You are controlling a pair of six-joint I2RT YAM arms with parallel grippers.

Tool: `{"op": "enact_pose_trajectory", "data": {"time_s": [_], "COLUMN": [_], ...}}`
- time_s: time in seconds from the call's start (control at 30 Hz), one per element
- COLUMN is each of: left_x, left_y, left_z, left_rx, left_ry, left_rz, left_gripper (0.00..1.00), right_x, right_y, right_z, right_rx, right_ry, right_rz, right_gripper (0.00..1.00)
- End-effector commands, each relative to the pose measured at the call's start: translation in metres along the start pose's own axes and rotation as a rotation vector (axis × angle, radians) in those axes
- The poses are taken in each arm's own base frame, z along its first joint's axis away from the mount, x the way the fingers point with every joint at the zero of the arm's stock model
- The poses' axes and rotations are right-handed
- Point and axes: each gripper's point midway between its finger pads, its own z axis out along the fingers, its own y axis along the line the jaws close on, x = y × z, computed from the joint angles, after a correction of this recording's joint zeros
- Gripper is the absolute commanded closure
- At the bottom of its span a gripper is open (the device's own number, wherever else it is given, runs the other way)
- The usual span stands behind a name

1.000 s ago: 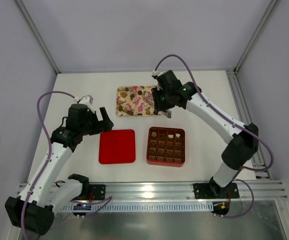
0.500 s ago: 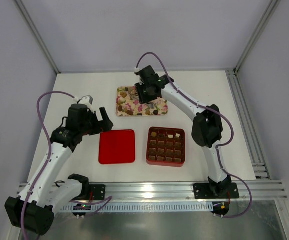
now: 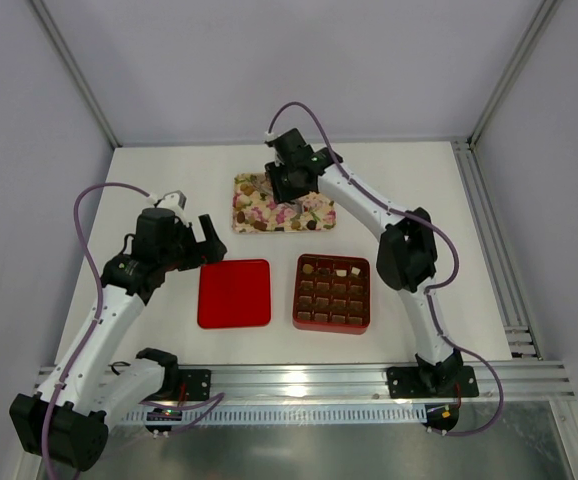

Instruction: Pack the chocolate

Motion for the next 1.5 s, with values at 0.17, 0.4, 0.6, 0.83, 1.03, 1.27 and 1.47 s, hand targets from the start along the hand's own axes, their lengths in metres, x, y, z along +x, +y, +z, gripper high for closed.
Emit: {"op": "enact_pose_trajectory", "data": {"time_s": [0.17,0.4,0.6,0.83,1.03,1.27,1.47], "left_x": [-0.013,-0.014,-0.014,-0.013,-0.014,-0.014,-0.015], "left_y": [-0.004,-0.003,-0.003,-0.003,-0.003,-0.003,-0.003], "left_z": [-0.006,-0.007,-0.006,-0.006,-0.007,-0.007,-0.008], "left_rx": [0.009,0.008,0.007,0.007,0.007,0.004,0.004], "left_ry": [-0.049,-0.051,-0.049,-0.048,-0.053,-0.054,-0.057], "left_rz": [0.003,0.005,0.003,0.004,0.005,0.005,0.005], "left_gripper": [0.0,0.0,0.0,0.0,0.0,0.0,0.0], "right_x": [-0.01,-0.001,0.006,0.009,0.008,-0.008,-0.026], "right_y": [0.004,0.008,0.005,0.006,0.007,0.009,0.009], "right_z": [0.004,0.007,0.011,0.013,0.012,-0.007,-0.037], "right_rx": [0.021,0.027,0.042,0.038,0.039,0.03,0.017], "right_ry": [-0.03,-0.006,0.015,0.027,0.027,-0.02,-0.073], "right_rz": [-0.029,-0.044,-0.049,-0.048,-0.051,-0.036,-0.01], "right_gripper": [0.55,0.59,0.59,0.59,0.6,0.68,0.68]}}
